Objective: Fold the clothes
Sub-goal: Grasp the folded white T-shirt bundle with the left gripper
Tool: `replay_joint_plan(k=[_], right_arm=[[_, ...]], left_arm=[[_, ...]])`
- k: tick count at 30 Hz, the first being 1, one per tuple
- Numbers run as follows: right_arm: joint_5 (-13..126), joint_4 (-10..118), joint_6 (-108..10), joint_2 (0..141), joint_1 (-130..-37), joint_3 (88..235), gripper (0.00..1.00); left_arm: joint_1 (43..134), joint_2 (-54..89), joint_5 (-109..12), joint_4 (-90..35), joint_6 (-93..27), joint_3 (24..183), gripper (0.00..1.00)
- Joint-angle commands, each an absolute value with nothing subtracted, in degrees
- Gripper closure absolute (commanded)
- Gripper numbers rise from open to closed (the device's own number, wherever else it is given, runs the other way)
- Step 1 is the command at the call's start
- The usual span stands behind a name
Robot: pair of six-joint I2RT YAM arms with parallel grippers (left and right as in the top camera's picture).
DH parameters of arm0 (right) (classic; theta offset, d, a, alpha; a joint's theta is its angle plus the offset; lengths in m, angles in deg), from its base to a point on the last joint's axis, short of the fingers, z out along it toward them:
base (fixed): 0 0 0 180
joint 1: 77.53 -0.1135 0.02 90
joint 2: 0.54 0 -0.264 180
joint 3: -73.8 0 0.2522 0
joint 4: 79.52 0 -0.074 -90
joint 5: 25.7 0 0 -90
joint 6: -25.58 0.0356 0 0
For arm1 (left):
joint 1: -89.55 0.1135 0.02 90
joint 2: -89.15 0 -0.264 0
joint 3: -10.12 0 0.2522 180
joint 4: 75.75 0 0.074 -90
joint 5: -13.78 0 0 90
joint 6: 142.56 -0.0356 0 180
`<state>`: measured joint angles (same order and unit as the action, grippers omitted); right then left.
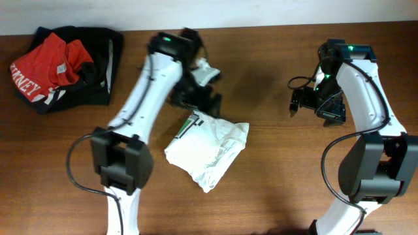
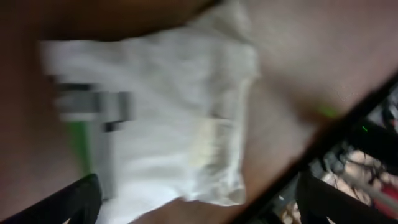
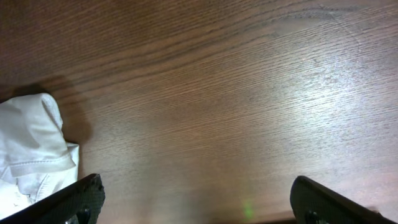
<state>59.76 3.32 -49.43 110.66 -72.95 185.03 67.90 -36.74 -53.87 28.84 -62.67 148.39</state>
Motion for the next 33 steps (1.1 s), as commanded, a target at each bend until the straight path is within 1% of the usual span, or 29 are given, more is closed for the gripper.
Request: replay_joint_plan(k=[1, 2, 4, 6, 7, 11, 13, 14, 15, 16, 20, 21, 23, 24, 25, 26, 27, 28, 30, 33], right_arm=[[59.61, 3.34, -49.39, 110.48, -72.64, 184.86, 0.01], [59.61, 3.54, -49.37, 110.48, -72.64, 184.86, 0.01], [59.59, 4.13, -49.37, 110.48, -72.64, 184.86, 0.01], [59.59, 4.50, -49.37, 110.48, -72.64, 184.86, 0.01], [59.59, 4.68, -49.37, 110.48, -72.64, 184.86, 0.01], [59.59, 4.61, -49.37, 110.48, -72.64, 184.86, 0.01], [59.59, 4.61, -49.37, 110.48, -72.64, 184.86, 0.01], [59.37, 4.61, -49.35, 110.48, -72.64, 184.86, 0.01], [58.67, 4.61, -49.37, 110.48, -72.64, 184.86, 0.01], [58.49, 4.61, -49.28, 110.48, -72.64, 184.86, 0.01], [58.49, 4.63, -48.95, 110.48, -72.64, 184.86, 0.01], [58.51, 4.63, -48.95, 110.48, -72.64, 184.86, 0.01], [58.51, 4.63, -48.95, 110.48, -72.64, 184.86, 0.01], [58.49, 4.61, -48.95, 110.48, -72.64, 184.86, 0.01], [58.49, 4.59, -48.95, 110.48, -72.64, 184.86, 0.01], [58.49, 4.55, -48.95, 110.48, -72.64, 184.86, 0.01], [58.49, 4.44, -48.95, 110.48, -72.64, 184.86, 0.01], [58.47, 4.35, -48.95, 110.48, -72.64, 184.86, 0.01], [58.49, 4.13, -48.95, 110.48, -72.64, 184.86, 0.01], [58.49, 3.52, -48.98, 110.48, -72.64, 184.86, 0.01]], left_arm=[[78.05, -37.15, -56.65, 28.95, -64.00, 148.21, 0.01], [79.69, -37.42, -53.98, 29.08, -66.14, 147.27, 0.01], [81.87, -37.57, -43.56, 29.08, -74.21, 142.16, 0.01], [81.87, -37.57, -40.41, 28.51, -78.60, 137.05, 0.01], [81.72, -37.57, -40.54, 26.23, -79.19, 132.59, 0.01], [81.70, -37.57, -40.59, 17.14, -73.44, 122.71, 0.01], [81.61, -37.57, -40.56, 11.50, -72.70, 119.38, 0.01], [81.59, -37.57, -40.56, 10.83, -72.72, 118.77, 0.01], [81.57, -37.57, -40.45, 10.87, -72.72, 118.29, 0.04], [81.39, -37.59, -40.26, 10.85, -72.72, 117.83, 0.10], [77.63, -37.59, -39.08, 10.00, -72.70, 114.75, 0.11], [76.56, -37.59, -39.12, 9.43, -72.68, 114.62, 0.19], [75.45, -37.59, -40.19, 7.90, -69.95, 114.62, 0.31], [75.34, -37.59, -41.96, 7.35, -68.15, 114.62, 0.47], [75.34, -37.59, -45.09, 6.72, -65.97, 114.62, 0.66], [75.36, -37.59, -46.77, 6.28, -64.74, 114.62, 0.77], [75.47, -37.59, -47.34, 5.67, -64.48, 114.62, 0.92], [75.64, -37.59, -48.00, 4.38, -63.10, 114.66, 0.99], [76.56, -37.59, -50.62, 2.08, -59.74, 115.12, 0.99], [81.72, -37.59, -58.79, 0.49, -58.14, 120.17, 0.99]])
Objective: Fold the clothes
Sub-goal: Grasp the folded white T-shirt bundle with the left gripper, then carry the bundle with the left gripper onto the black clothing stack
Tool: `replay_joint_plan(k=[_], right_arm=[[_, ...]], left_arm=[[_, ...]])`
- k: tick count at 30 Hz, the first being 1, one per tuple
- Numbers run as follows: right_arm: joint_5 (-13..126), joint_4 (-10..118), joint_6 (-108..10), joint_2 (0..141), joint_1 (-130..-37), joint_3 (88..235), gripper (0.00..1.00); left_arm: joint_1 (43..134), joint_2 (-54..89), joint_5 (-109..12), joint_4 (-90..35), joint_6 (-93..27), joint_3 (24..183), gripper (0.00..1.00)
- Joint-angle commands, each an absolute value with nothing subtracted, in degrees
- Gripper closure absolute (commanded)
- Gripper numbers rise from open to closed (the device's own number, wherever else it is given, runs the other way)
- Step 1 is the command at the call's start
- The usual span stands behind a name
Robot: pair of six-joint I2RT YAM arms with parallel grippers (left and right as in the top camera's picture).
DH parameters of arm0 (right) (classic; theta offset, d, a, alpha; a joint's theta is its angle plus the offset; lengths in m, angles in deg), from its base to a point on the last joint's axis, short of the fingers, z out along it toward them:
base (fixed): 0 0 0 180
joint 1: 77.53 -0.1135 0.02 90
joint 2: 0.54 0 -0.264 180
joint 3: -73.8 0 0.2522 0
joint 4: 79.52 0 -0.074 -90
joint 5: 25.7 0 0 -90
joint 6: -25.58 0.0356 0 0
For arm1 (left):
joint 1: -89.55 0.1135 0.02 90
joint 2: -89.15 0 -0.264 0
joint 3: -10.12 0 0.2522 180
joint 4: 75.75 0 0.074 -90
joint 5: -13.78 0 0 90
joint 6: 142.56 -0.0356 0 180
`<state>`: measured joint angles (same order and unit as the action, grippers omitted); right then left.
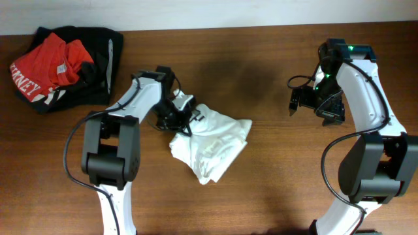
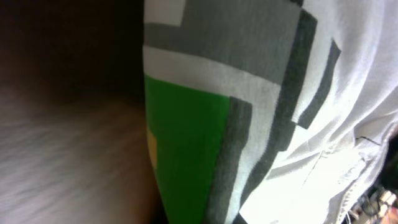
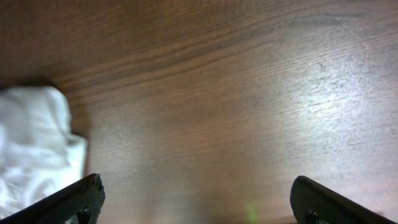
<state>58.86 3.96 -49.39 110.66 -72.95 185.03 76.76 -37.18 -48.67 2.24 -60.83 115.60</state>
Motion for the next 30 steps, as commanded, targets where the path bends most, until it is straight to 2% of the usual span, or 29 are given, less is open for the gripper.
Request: replay_joint_plan(k=[1, 8, 11, 18, 26, 27, 28, 30], right_arm=[[58.47, 3.52, -48.98, 110.48, -72.64, 184.86, 0.01], [58.51, 2.91, -48.98, 110.48, -72.68, 184.86, 0.01], [58.54, 2.93, -48.98, 110.48, -72.68, 184.86, 0.01], [58.51, 2.71, -48.98, 110.48, -72.68, 184.86, 0.01], [58.54, 2.82, -48.98, 110.48, -72.68, 184.86, 0.01], [58.54, 3.06, -48.98, 110.48, -72.68, 184.86, 0.01], [58.54, 3.10, -48.98, 110.48, -72.68, 184.86, 0.01], [58.54, 3.02, -48.98, 110.48, -72.68, 184.86, 0.01]], left_arm=[[83.20, -37.59, -61.04, -0.50, -58.12, 121.75, 0.99], [94.70, -37.59, -73.72, -8.56, -58.17, 133.35, 0.99], [98.31, -37.59, -74.14, -10.51, -57.64, 139.45, 0.99], [104.12, -37.59, -74.14, -10.14, -46.69, 155.16, 0.99], [112.43, -38.01, -74.14, -11.82, -43.78, 155.06, 0.99], [113.21, -38.79, -74.18, -11.82, -43.81, 155.06, 0.96], [113.63, -39.47, -74.16, -12.08, -43.81, 155.06, 0.89], [114.57, -41.83, -75.08, -12.58, -43.81, 155.06, 0.87]])
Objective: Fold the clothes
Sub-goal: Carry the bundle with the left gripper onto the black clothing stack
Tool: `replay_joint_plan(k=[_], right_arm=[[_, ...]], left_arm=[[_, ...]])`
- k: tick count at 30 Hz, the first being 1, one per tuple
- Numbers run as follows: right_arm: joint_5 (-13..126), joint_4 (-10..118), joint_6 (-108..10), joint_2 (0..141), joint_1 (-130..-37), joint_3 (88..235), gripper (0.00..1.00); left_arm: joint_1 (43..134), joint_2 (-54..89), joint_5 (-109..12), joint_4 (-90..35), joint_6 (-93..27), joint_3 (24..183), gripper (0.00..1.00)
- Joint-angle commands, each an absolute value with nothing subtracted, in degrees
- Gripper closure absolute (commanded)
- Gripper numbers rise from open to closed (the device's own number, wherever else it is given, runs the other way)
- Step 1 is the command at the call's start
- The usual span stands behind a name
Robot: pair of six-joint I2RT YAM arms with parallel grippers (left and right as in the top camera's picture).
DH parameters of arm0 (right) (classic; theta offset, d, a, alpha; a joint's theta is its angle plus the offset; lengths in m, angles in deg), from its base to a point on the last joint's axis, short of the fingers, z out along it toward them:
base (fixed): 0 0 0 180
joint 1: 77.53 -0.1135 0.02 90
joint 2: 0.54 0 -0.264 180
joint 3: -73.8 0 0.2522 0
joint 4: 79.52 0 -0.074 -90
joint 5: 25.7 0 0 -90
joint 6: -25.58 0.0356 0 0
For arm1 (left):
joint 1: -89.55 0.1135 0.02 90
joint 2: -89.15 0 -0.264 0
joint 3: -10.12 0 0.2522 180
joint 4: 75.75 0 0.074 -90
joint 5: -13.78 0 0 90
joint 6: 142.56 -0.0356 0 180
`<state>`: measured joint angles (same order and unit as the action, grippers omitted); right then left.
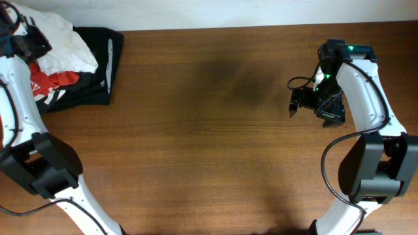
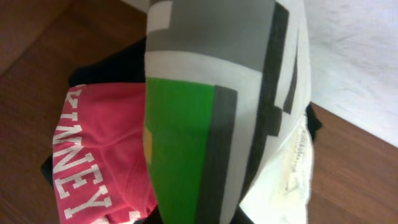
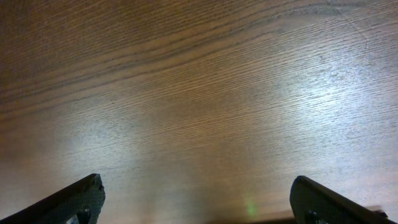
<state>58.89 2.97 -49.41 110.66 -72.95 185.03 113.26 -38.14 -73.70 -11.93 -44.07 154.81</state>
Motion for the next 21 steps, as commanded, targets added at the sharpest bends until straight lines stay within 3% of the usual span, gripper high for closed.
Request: replay_joint_plan(k=[1, 4, 5, 7, 8, 12, 14, 17, 18, 21], right_arm=[[58.54, 2.89, -49.00, 110.48, -72.68, 184.86, 0.02], [58.54, 2.38, -49.00, 110.48, -72.68, 184.86, 0.01], [58.54, 2.23, -49.00, 110.48, -72.68, 184.86, 0.01], [58.54, 2.10, -49.00, 110.48, -72.68, 184.86, 0.01], [58.54, 2.10, -49.00, 110.48, -72.68, 184.86, 0.01], [58.51, 1.60, -48.98, 110.48, -72.68, 184.86, 0.01], [58.49, 1.33, -48.98, 110.48, -72.68, 184.86, 0.01], [58.32, 1.44, -48.95, 110.48, -72.68, 184.86, 0.01], [58.30, 1.42, -48.95, 110.48, -72.68, 184.86, 0.01], [58.30, 1.38, -48.95, 110.48, -72.68, 184.86, 0.01]], left_arm=[[114.94, -43.03, -76.30, -12.74, -43.81, 155.06, 0.87], [116.17, -44.98, -83.51, -12.91, -43.83, 155.06, 0.87], [116.71, -45.05, -85.13, -13.13, -43.83, 155.06, 0.77], [117.45, -44.98, -85.04, -13.96, -43.83, 155.40, 0.16], [117.48, -44.76, -84.78, -13.50, -43.83, 156.41, 0.13], [117.30, -41.50, -76.17, -14.33, -43.78, 163.93, 0.13], [117.19, -40.89, -71.56, -15.01, -43.78, 167.23, 0.29], [117.06, -42.34, -71.49, -15.40, -43.81, 166.07, 0.65], [117.06, -43.23, -71.60, -15.80, -43.83, 165.52, 0.71], [117.24, -48.15, -75.73, -15.53, -43.83, 165.00, 0.71]])
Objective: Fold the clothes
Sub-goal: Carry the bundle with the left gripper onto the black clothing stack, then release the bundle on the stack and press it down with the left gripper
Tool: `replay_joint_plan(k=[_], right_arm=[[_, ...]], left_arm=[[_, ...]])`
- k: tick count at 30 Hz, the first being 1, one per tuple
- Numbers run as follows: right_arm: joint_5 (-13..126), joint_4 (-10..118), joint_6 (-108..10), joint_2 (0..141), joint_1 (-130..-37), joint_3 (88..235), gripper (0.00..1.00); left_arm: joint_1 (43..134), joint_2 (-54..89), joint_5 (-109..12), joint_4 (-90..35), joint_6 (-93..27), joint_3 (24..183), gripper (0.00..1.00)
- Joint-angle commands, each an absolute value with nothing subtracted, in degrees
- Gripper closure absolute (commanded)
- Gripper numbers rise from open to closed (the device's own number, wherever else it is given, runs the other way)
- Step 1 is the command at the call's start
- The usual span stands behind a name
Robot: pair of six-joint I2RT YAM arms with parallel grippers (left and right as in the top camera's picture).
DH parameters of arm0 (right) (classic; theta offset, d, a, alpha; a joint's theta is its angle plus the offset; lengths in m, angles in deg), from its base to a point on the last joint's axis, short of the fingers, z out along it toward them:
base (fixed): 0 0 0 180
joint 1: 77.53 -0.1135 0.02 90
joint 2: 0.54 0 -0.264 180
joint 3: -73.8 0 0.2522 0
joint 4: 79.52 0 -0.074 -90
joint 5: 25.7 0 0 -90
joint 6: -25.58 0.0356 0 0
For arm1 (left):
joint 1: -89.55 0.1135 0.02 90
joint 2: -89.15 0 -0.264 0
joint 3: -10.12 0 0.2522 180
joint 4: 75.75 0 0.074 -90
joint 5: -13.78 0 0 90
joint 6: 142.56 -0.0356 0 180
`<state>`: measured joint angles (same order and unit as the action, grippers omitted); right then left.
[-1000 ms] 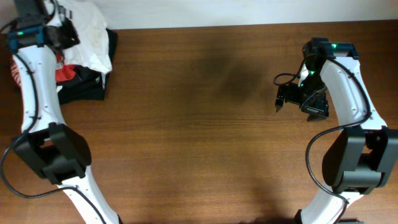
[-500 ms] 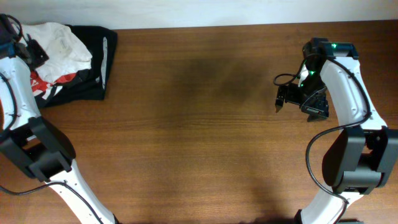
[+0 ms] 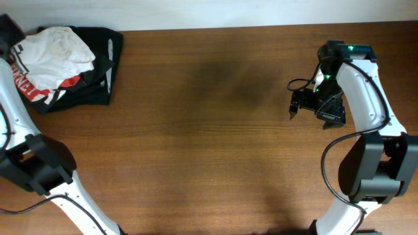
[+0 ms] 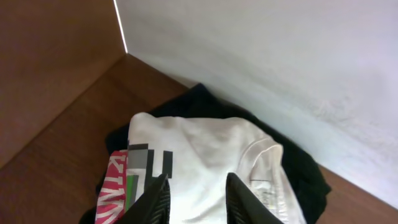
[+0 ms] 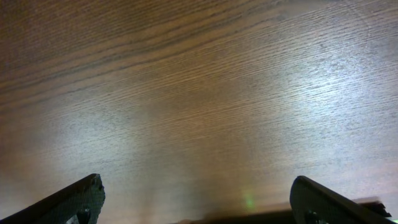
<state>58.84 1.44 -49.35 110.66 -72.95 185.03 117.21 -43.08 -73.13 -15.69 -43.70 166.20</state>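
Note:
The folded white shirt (image 3: 55,46) with a grey and green print (image 4: 144,167) lies on top of the pile at the table's far left corner, over a red garment (image 3: 29,88) and a black garment (image 3: 98,65). My left gripper (image 4: 196,202) hangs open just above the white shirt with nothing between its fingers (image 4: 239,200). In the overhead view the left gripper (image 3: 8,29) is at the frame's left edge, beside the pile. My right gripper (image 5: 198,199) is open over bare wood at the right of the table, and from overhead this right gripper (image 3: 313,104) is seen far from the clothes.
A white wall (image 4: 280,56) runs along the table's far edge right behind the pile. The wooden table (image 3: 209,130) stretches between the two arms. The right arm's base (image 3: 379,176) stands at the right edge.
My left gripper was shut on the white shirt, held over the pile. Now the shirt rests on the pile and the gripper is open, raised a little above it. The right arm has not moved.
The folded white shirt lay mid-table with my left gripper above it. Then the gripper was down at the shirt's left edge. Then the shirt was in its grip over the pile at the far left corner, and now it lies there, let go.

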Motion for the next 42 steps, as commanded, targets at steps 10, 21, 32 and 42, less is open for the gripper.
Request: replay_joint_plan(k=[10, 21, 32, 42], right_arm=[[56.98, 0.09, -48.98, 110.48, -72.68, 184.86, 0.01], [55.19, -0.94, -48.98, 110.48, -72.68, 184.86, 0.01], [53.95, -1.86, -48.98, 110.48, -72.68, 184.86, 0.01], [53.99, -2.71, -49.00, 110.39, -72.66, 184.88, 0.01]], left_arm=[[117.48, -57.39, -82.46, -12.63, -43.81, 167.80, 0.56], [113.54, -45.48, -63.78, -11.77, -43.83, 178.29, 0.34], [111.33, -55.49, -64.41, -11.88, -43.81, 163.25, 0.27], [111.31, -35.17, -63.73, -7.29, -43.81, 169.94, 0.01]])
